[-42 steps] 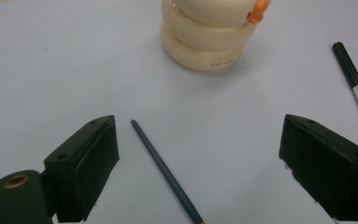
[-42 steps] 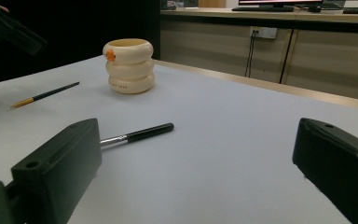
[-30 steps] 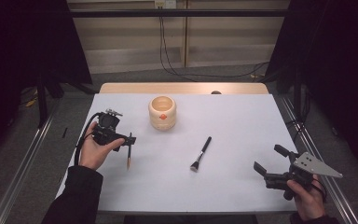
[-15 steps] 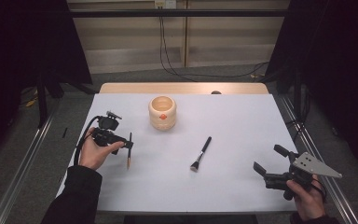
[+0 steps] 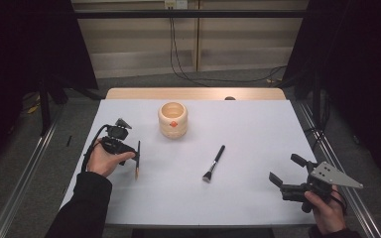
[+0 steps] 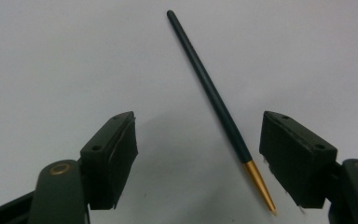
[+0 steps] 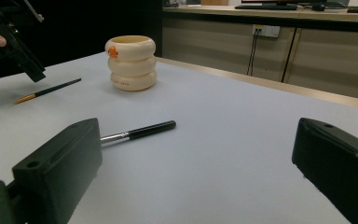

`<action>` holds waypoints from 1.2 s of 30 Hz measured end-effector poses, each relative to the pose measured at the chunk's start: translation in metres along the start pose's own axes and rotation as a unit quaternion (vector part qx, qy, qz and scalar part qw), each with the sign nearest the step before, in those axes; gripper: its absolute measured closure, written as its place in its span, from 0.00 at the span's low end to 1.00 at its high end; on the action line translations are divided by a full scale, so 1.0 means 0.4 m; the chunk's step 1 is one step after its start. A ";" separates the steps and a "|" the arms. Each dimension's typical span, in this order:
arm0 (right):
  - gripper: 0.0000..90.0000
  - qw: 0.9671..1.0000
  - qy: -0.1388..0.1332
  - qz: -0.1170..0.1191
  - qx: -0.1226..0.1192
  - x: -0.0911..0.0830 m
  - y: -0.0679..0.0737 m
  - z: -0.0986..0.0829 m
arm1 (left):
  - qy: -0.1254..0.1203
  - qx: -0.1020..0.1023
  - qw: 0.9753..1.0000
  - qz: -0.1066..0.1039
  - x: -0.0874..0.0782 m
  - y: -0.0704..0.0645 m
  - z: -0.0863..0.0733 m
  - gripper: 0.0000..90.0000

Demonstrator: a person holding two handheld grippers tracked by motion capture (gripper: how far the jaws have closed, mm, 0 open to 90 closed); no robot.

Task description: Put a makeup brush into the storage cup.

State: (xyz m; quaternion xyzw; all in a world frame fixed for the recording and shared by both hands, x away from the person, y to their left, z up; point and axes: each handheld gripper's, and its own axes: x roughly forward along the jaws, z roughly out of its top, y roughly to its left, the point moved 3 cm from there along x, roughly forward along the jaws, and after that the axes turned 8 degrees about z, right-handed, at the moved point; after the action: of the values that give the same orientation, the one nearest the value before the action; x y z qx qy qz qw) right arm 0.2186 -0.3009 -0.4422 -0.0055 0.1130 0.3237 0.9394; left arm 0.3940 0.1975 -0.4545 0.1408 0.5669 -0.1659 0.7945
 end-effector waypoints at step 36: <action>0.01 1.000 0.005 0.004 -0.008 0.000 0.000 -0.001 | 0.060 0.026 0.998 -0.008 0.049 -0.040 -0.003 0.91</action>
State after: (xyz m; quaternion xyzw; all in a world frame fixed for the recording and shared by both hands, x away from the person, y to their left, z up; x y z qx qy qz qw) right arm 0.2187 -0.3009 -0.4425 -0.0143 0.1146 0.3280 0.9376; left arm 0.3920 0.1815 -0.4741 0.1668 0.6099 -0.1787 0.7538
